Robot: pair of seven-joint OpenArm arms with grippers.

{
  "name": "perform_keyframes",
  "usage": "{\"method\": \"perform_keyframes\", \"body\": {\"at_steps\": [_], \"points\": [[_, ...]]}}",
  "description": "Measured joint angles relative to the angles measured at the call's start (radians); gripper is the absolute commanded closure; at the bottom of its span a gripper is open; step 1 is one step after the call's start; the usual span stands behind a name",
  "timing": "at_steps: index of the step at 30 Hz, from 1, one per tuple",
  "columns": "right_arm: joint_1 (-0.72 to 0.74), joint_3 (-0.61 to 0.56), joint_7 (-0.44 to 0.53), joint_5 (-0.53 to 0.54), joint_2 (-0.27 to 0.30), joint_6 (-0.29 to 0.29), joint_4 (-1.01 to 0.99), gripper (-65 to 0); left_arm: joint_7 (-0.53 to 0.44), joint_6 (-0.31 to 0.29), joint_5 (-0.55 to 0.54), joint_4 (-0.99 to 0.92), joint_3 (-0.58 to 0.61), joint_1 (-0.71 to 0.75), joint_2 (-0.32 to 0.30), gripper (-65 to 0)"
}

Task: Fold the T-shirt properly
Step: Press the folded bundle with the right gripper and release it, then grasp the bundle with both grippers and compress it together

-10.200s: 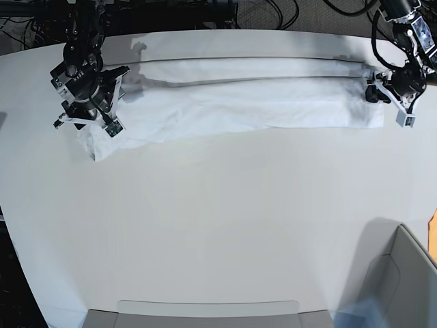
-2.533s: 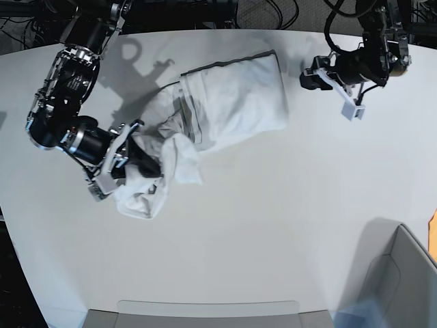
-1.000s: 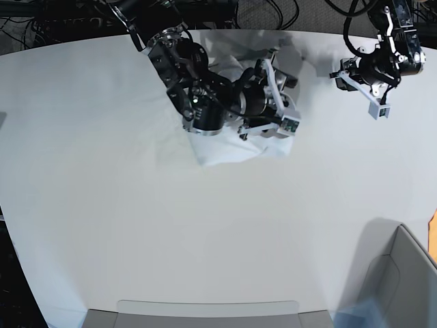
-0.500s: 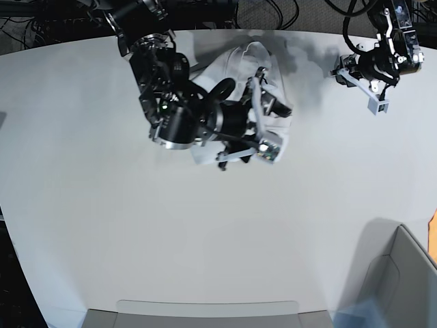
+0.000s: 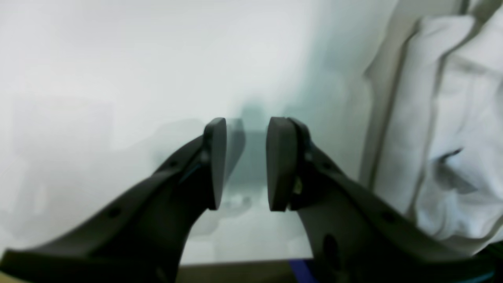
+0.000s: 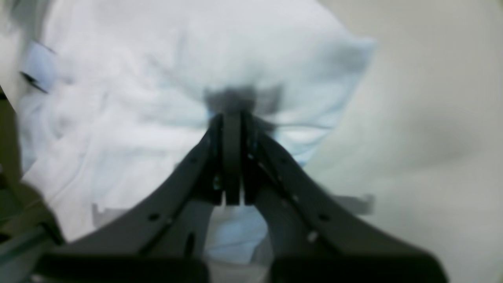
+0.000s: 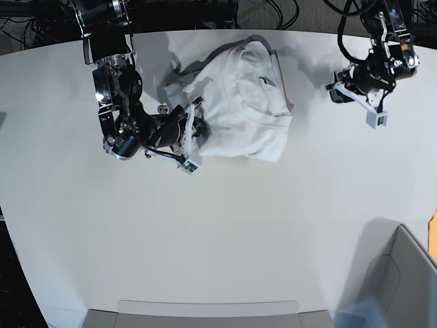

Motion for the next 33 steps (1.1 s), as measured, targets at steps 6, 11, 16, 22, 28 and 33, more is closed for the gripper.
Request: {"method": "perform_keyframes", "body": {"at_steps": [6,11,16,22,28,33], "points": [[0.044,-0.029,0.008,0.033,0.000,-0.001,-0.112,-0.3,-0.071,0.000,-0.002,0.126,0.150,-0.077,0.001,-14.1],[0.024,-0.029,-0.009,0.000,-0.002,0.002,-0.001,-0.3,-0.119,0.000,-0.001,0.137,0.311,-0.079,-0.003,0.0],[0.026,0.076,-0.003,0.017,-0.025,0.002,0.108,-0.3,-0.124,0.001,0.002,0.135,0.502,-0.081,-0.010,0.0],[0.077,0.165,-0.007,-0.003,-0.041,0.001,0.109,-0.3,-0.134,0.000,0.010,0.134,0.710,-0.079,-0.048,0.0],[0.127,0.160,-0.003,-0.001,-0.040,0.002,-0.067,-0.3,-0.135,0.001,0.005,0.103,0.867,-0.095,-0.084,0.0],[0.159,0.064,0.040,-0.016,-0.021,-0.001,-0.206,-0.3,-0.142,0.011,0.009,-0.042,0.901,-0.156,-0.108,0.0]]}}
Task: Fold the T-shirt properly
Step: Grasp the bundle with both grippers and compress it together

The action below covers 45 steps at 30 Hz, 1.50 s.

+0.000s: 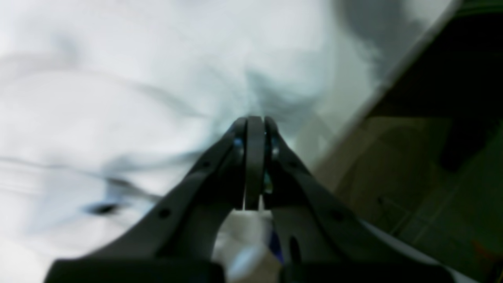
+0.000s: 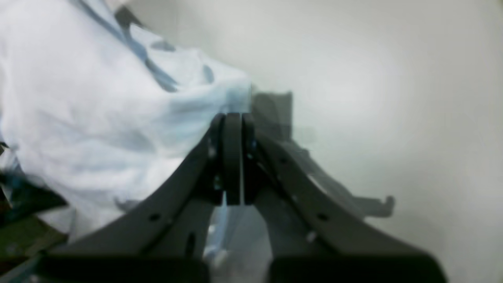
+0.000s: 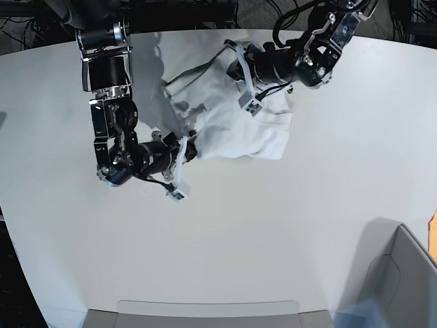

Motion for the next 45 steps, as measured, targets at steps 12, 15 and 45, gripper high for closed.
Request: {"method": "perform_keyframes", "body": {"at_steps": [12,15,45], "points": [[-0.153,-0.114,-0.019,-0.034,0.016,0.000,0.136,-0.3,0.008,0.206,-0.018,-0.184,-0.414,-0.088,0.008,0.0],[-0.243,-0.124,-0.055,-0.040,0.018,0.000,0.263,-0.3,0.000,0.225,0.000,-0.180,-0.485,-0.144,0.000,0.0],[-0.054,-0.244,0.179,0.049,0.019,0.000,-0.019,-0.4,0.001,0.209,-0.043,-0.035,-0.061,-0.019,0.013,0.0]]}}
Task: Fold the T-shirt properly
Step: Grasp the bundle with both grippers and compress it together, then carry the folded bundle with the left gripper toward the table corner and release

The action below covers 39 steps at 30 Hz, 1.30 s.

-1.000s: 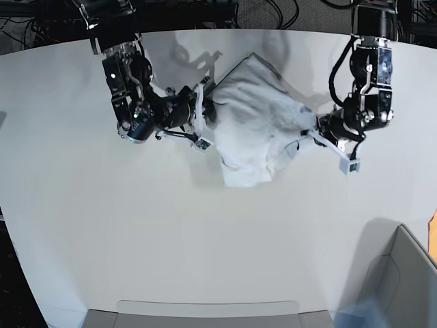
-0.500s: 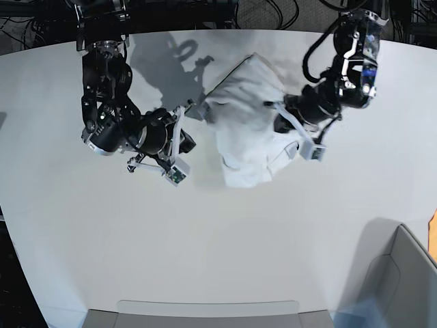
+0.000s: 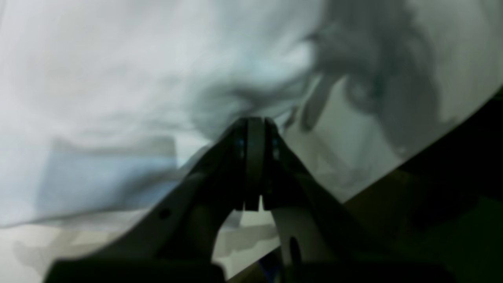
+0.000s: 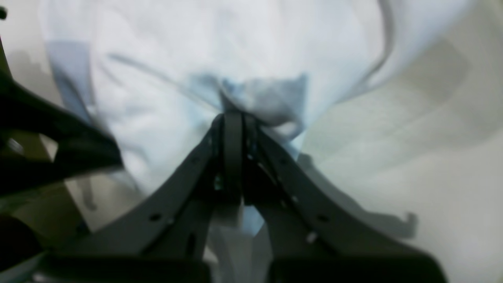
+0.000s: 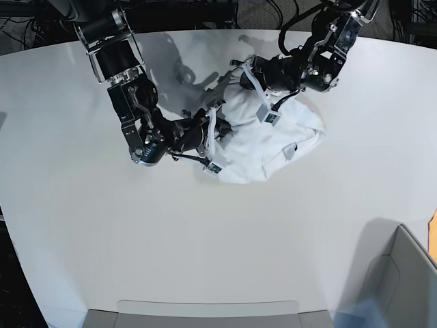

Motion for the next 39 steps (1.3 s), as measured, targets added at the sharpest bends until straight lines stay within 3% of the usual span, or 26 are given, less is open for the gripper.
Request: {"method": "perform_keyframes", "body": {"at_steps": [2,4,7,9,15,19,22,24,30,34,39], "points": [[0.023,0.001,0.044,-0.007,-0.003,0.001,-0.064,-0.4,0.026,-0.013,-0.016,-0.048,-0.027,-0.024,0.006,0.0],[0.019,0.017,0.093,-0.014,-0.003,-0.005,-0.080,-0.3,0.032,0.014,0.014,-0.082,-0.089,-0.028,0.016,0.0],[-0.021,0.106,0.041,-0.021,-0.014,-0.061,-0.037,-0.3,-0.016,0.090,0.117,-0.111,-0.187,-0.029,0.026,0.0],[-0.070,0.148,0.012,-0.003,-0.014,-0.066,0.031,-0.3,-0.024,0.126,0.206,-0.118,-0.261,-0.038,0.020,0.0],[-0.153,0.222,-0.002,0.182,-0.006,-0.064,0.323,-0.3,0.013,0.137,0.235,-0.114,-0.436,-0.013,0.008,0.0],[-0.250,0.400,-0.011,0.193,0.027,-0.070,0.414,-0.4,0.001,0.133,0.230,-0.010,-0.455,-0.024,0.011,0.0],[-0.334,0.521,-0.034,0.200,0.053,-0.068,0.446,-0.4,-0.003,0.129,0.228,0.079,-0.462,-0.027,0.063,0.0],[-0.366,0.573,-0.020,0.225,0.073,-0.068,0.451,-0.4,0.002,0.090,0.227,0.105,-0.454,-0.025,0.103,0.0],[-0.451,0.743,-0.094,0.222,0.121,-0.067,0.452,-0.3,-0.053,-0.134,0.231,0.060,-0.452,-0.109,0.210,0.0],[-0.463,0.825,-0.124,0.226,0.122,-0.064,0.453,-0.3,-0.055,-0.159,0.225,-0.105,-0.449,-0.101,0.220,0.0],[-0.487,0.869,-0.140,0.229,0.127,-0.064,0.454,-0.3,-0.260,-0.164,0.217,-0.267,-0.306,-0.109,0.202,0.0]]}}
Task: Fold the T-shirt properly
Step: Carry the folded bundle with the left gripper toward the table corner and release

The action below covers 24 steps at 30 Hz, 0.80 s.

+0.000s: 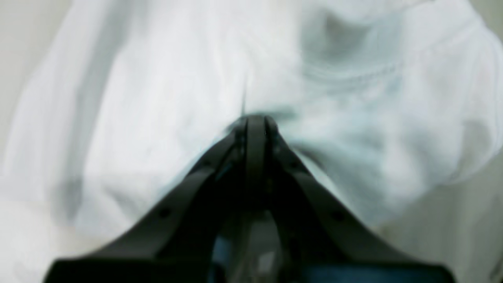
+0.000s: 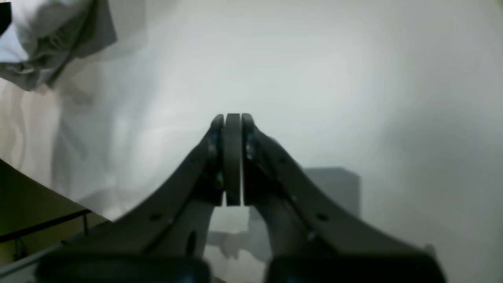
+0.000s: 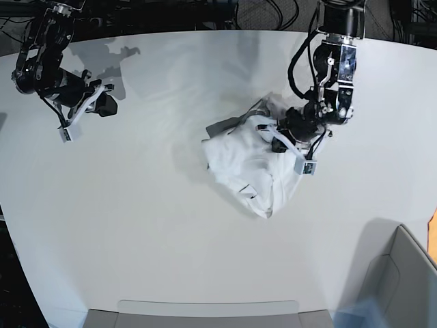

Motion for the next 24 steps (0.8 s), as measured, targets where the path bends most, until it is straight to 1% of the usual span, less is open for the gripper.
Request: {"method": "perform_keyframes", "body": {"at_steps": [2,4,8,12,15,17,20,22,24], "points": [[-0.008,-0.002,-0.007,-0.009,-0.003,0.000,0.000,-0.3,-0.054,0.022,0.021,0.005,0.039,0.003,0.003,0.0],[-0.008,-0.003,-0.002,-0.005,-0.010,0.000,0.021,-0.3,-0.052,0.022,0.024,0.027,0.033,0.024,0.006,0.0],[-0.016,-0.005,-0.002,-0.001,-0.011,0.000,0.047,-0.3,-0.003,0.017,0.008,0.129,-0.039,0.071,0.016,0.0],[-0.016,-0.002,-0.002,-0.002,-0.011,0.000,0.047,-0.3,0.028,0.015,0.015,0.225,-0.058,0.100,0.013,0.0],[-0.016,-0.002,-0.002,-0.002,-0.011,0.000,0.048,-0.3,0.023,0.014,0.017,0.244,-0.032,0.083,0.008,0.0],[-0.016,-0.003,-0.003,-0.002,-0.014,0.000,0.048,-0.3,0.023,0.014,0.016,0.243,0.012,0.078,0.008,0.0],[-0.016,-0.003,-0.003,-0.003,-0.035,0.000,0.048,-0.3,0.027,0.013,0.016,0.240,0.088,0.077,0.008,0.0],[-0.022,-0.003,-0.002,0.000,-0.035,0.000,0.048,-0.3,0.027,0.004,0.013,0.202,0.116,0.047,0.011,0.0],[-0.032,-0.003,-0.003,-0.002,-0.033,0.000,0.049,-0.3,0.014,0.007,0.012,0.124,0.117,0.006,0.016,0.0]]}}
